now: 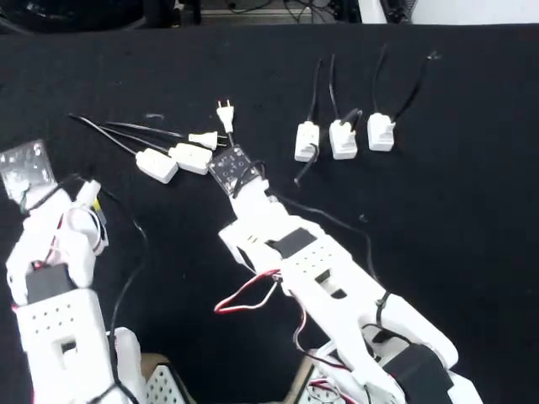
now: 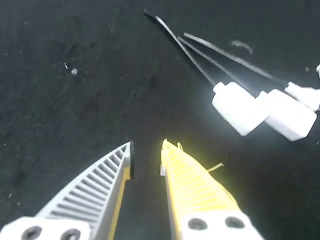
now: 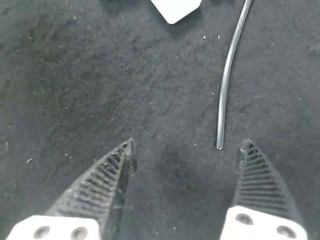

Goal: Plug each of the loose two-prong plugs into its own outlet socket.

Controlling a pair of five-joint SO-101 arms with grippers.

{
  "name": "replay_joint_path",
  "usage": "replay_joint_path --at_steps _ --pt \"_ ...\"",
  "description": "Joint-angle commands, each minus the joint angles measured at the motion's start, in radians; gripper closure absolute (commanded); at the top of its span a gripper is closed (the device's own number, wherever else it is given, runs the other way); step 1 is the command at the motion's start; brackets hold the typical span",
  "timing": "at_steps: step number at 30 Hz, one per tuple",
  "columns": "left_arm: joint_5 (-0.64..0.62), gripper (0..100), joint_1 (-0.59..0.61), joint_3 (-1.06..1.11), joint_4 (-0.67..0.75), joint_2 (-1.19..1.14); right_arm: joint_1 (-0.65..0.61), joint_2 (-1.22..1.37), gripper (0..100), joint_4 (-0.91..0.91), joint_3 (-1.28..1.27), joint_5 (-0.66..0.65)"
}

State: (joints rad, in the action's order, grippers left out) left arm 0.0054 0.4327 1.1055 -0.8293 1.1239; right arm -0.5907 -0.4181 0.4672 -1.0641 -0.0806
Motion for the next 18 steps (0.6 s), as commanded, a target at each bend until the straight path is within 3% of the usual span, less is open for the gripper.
replay_joint_path --at_steps 1,8,18 --pt "0.044 88 -0.012 -0.234 -0.08 -0.244 -0.014 0.007 70.1 -0.068 -0.018 -0.002" --pt "0.046 88 -0.012 -0.418 -0.14 -0.569 -0.014 0.007 70.1 -0.091 -0.025 -0.002" --pt "0.044 88 -0.016 -0.539 -0.135 -0.62 -0.014 -0.001 70.1 -0.091 -0.021 -0.002"
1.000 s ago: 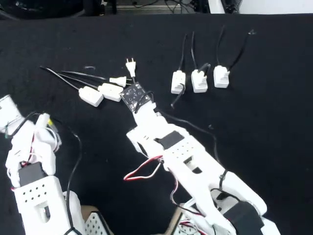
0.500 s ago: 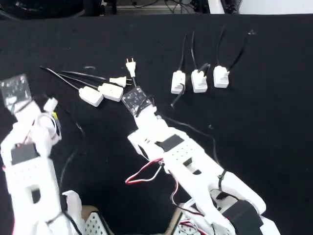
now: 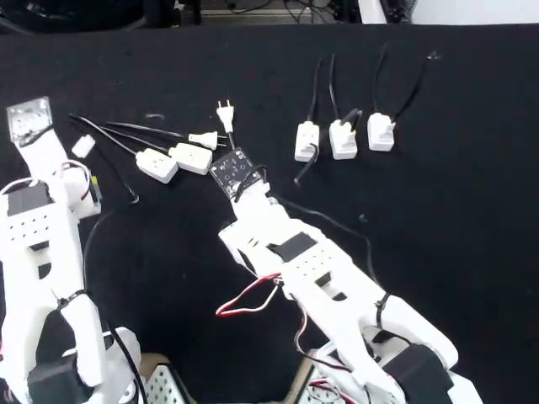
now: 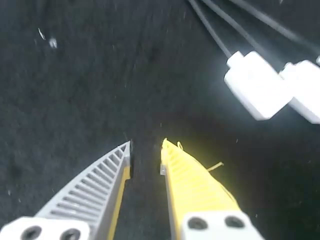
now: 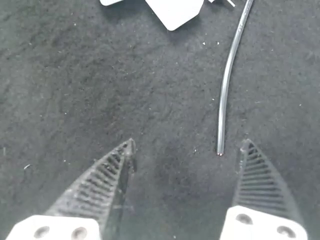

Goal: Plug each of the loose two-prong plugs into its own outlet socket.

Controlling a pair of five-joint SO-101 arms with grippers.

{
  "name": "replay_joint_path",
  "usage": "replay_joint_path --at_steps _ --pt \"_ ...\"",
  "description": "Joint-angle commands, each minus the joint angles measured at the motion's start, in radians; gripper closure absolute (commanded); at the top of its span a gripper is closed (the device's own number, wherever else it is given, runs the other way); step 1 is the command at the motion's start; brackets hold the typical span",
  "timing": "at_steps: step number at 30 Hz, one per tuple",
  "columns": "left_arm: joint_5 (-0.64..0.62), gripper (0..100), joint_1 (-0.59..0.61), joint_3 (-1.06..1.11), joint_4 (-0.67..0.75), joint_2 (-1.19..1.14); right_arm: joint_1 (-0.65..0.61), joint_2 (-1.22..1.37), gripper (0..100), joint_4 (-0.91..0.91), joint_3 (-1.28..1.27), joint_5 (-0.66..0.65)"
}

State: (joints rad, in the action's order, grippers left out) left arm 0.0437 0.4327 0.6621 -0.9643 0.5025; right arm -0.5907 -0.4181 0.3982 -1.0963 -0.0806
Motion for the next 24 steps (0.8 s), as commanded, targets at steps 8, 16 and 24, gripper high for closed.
replay_joint_path --at_steps 8,16,24 --pt "0.008 78 -0.148 -0.151 -0.008 -0.075 -0.012 -0.001 70.1 -0.037 0.008 -0.002" --pt "-0.081 78 -0.18 -0.352 -0.008 -0.393 0.072 -0.001 70.1 -0.037 0.013 0.006" --pt "-0.104 78 -0.236 -0.473 0.0 -0.545 0.101 -0.001 70.1 -0.041 0.015 0.006"
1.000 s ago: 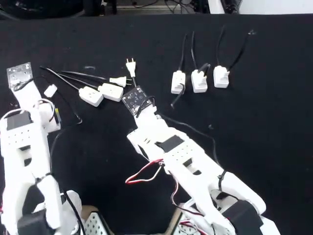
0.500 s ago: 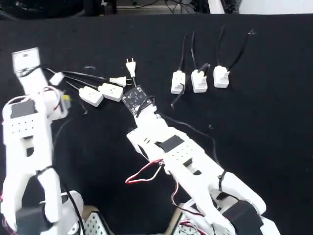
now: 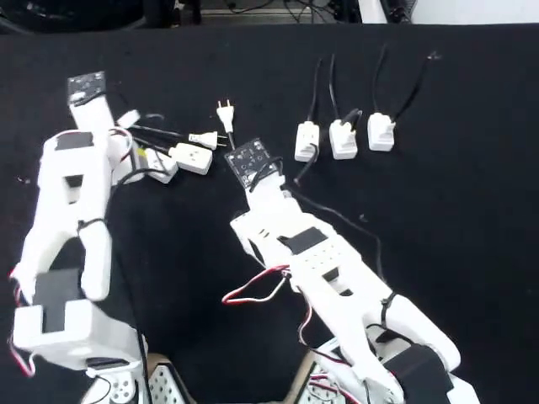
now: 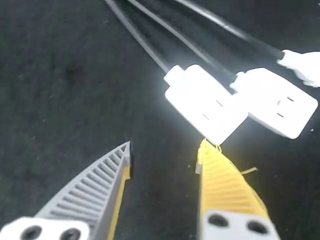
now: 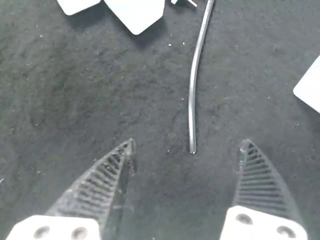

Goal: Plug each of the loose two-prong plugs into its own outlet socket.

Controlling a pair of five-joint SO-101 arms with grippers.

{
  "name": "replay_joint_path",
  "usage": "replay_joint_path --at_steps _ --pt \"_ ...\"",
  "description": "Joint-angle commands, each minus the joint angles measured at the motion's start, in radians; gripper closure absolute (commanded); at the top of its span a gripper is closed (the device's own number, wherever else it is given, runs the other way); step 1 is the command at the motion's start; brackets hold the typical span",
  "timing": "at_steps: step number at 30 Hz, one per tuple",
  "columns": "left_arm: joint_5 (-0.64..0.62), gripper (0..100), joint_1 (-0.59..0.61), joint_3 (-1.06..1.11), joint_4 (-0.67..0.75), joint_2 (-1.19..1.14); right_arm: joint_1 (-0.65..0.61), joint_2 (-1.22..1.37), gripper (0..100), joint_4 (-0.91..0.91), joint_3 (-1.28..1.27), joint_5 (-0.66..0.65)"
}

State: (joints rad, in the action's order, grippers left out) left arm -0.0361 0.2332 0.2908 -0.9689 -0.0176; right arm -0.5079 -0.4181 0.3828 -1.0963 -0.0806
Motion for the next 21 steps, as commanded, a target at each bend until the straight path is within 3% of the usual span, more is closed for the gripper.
replay_joint_path --at_steps 1,15,21 --pt "-0.051 78 -0.038 -0.125 0.005 -0.038 0.018 -0.001 70.1 -0.026 0.015 0.006" --pt "-0.436 78 -0.033 -0.458 -0.003 -0.42 0.018 0.005 70.1 -0.028 0.015 0.006" --pt "-0.483 78 -0.039 -0.533 -0.002 -0.526 0.018 0.005 70.1 -0.028 0.015 0.006"
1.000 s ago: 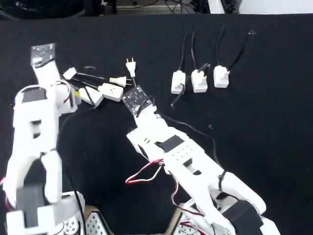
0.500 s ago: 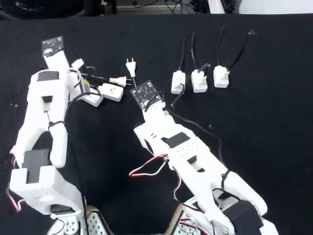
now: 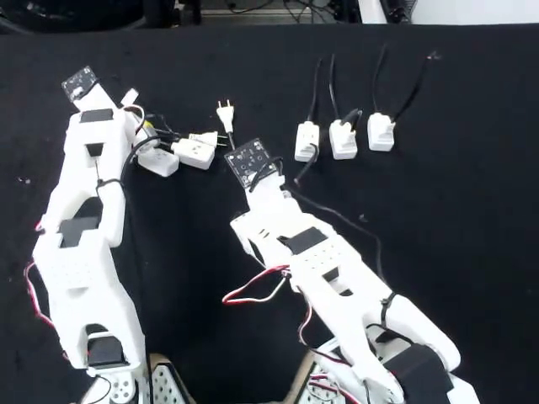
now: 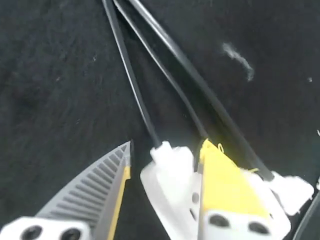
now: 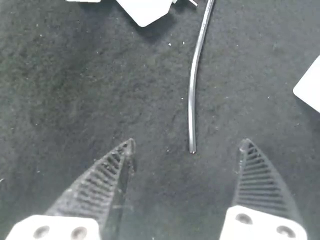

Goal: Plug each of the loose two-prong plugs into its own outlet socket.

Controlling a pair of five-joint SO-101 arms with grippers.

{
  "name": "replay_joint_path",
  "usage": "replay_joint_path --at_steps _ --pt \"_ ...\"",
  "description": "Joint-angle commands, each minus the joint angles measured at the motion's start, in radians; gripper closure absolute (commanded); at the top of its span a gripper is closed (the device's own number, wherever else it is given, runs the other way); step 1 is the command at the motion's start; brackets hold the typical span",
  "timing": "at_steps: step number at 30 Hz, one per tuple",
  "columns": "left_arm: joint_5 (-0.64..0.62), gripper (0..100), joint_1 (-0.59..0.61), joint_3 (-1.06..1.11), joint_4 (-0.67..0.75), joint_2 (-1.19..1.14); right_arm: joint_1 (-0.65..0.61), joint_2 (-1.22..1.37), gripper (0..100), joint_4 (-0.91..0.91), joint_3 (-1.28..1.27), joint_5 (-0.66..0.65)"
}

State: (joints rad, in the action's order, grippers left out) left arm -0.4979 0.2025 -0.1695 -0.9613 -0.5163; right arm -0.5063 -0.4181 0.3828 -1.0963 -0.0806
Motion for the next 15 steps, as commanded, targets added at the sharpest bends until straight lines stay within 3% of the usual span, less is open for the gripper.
replay_joint_path --at_steps 1,8,11,15 --pt "-0.021 78 -0.008 -0.081 -0.009 -0.035 0.017 0.005 70.1 -0.028 0.015 0.006" --pt "-0.015 78 -0.008 -0.076 -0.014 -0.054 0.017 0.002 70.1 -0.028 0.015 0.006" --pt "-0.015 79 -0.005 -0.088 -0.086 -0.051 0.017 0.002 70.1 -0.028 0.015 0.006" --pt "-0.015 97 -0.002 -0.128 -0.195 -0.049 0.017 0.002 70.1 -0.028 0.015 0.006"
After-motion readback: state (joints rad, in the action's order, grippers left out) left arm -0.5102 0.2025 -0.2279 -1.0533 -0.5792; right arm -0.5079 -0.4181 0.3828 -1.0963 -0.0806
